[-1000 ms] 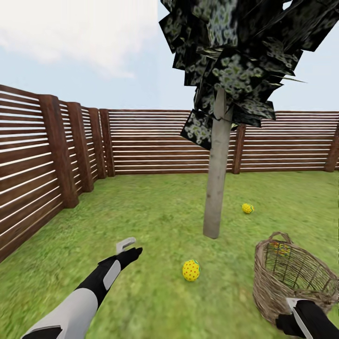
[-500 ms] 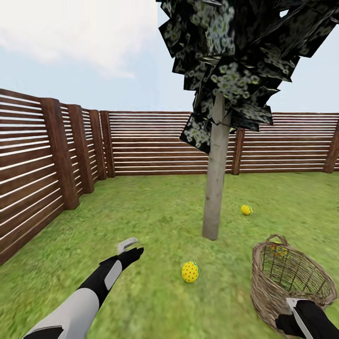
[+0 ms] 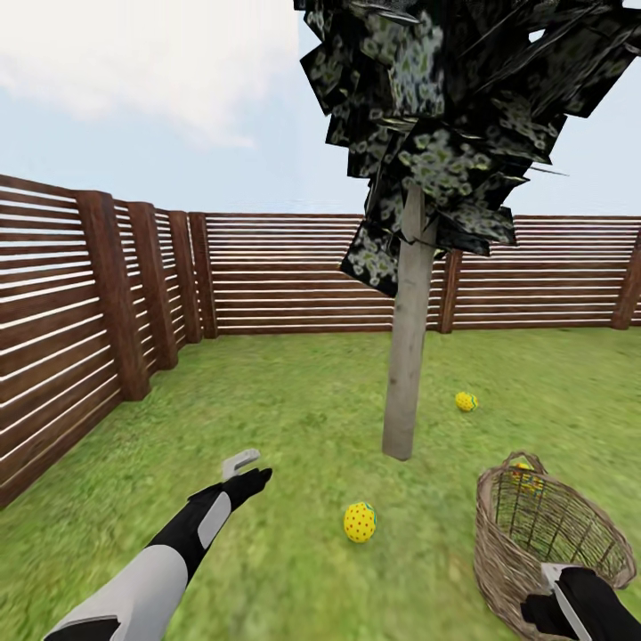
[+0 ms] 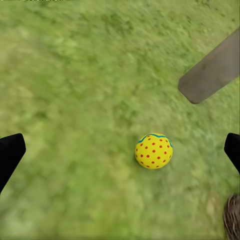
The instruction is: Take the three Easter eggs out of the wicker basket on the lawn in the garden, then place them on the lawn next to a single tree (choose any tree) so that all three eggs are next to the same tree and none are left in the basket.
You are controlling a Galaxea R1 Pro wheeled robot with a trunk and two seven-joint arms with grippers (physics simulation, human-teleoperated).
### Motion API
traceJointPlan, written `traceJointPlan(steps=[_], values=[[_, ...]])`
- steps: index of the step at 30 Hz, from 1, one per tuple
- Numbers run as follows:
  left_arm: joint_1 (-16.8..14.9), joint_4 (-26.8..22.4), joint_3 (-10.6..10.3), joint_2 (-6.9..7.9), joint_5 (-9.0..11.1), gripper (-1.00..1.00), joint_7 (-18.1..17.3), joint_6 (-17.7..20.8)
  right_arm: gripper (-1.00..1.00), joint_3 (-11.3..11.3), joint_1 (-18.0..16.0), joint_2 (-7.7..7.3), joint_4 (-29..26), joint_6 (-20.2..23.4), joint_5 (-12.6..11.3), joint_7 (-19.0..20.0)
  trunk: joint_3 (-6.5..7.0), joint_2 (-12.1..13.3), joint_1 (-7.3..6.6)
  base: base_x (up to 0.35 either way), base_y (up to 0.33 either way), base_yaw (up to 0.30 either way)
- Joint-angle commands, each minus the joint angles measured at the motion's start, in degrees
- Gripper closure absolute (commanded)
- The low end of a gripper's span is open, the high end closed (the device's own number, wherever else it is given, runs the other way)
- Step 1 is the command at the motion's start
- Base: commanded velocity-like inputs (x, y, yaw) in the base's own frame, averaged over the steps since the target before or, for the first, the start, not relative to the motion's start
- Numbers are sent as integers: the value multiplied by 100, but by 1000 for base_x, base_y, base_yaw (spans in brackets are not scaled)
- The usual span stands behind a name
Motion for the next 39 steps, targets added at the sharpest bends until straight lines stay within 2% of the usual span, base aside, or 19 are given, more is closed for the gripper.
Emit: traceJointPlan(steps=[1,20,39], values=[[0,-10,39,-5,34,-100,-20,43,-100,-14,-2,1,-8,26,22,34,12,39,-24,0,0,0],[-1,200,36,-42,34,-100,-20,50,-100,-18,-2,-7,-8,35,7,41,353,801,-441,0,0,0],[-2,906,38,-44,25,-100,24,59,-100,8,-2,1,-8,61,-10,49,694,1563,-858,0,0,0]])
